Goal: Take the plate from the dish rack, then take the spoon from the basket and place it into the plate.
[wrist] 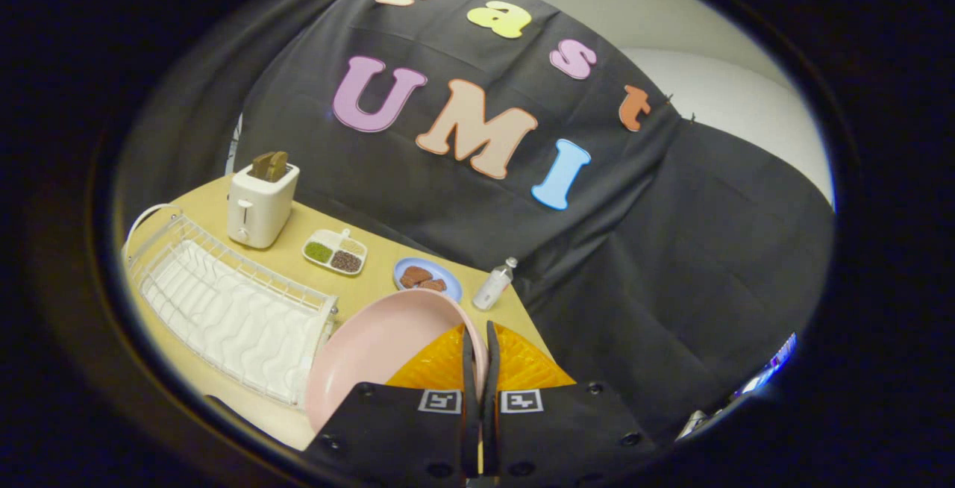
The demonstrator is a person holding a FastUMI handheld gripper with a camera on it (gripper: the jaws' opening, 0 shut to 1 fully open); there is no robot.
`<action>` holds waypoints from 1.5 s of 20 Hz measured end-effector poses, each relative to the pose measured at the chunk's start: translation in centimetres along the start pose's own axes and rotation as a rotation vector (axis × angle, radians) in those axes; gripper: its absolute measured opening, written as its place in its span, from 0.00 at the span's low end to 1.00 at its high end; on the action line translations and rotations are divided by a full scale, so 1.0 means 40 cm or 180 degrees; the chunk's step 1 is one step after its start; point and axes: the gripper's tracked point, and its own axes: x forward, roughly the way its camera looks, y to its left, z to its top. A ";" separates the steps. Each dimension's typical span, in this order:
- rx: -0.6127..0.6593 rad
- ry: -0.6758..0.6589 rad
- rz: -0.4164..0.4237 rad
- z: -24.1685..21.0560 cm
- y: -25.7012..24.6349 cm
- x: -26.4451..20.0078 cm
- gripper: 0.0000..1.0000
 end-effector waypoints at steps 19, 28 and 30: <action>0.1275 0.0675 0.0348 -0.418 -0.095 0.055 0.05; 0.1660 0.0781 0.0626 -0.550 -0.043 0.129 0.05; 0.1637 0.0837 0.0666 -0.582 -0.029 0.151 0.05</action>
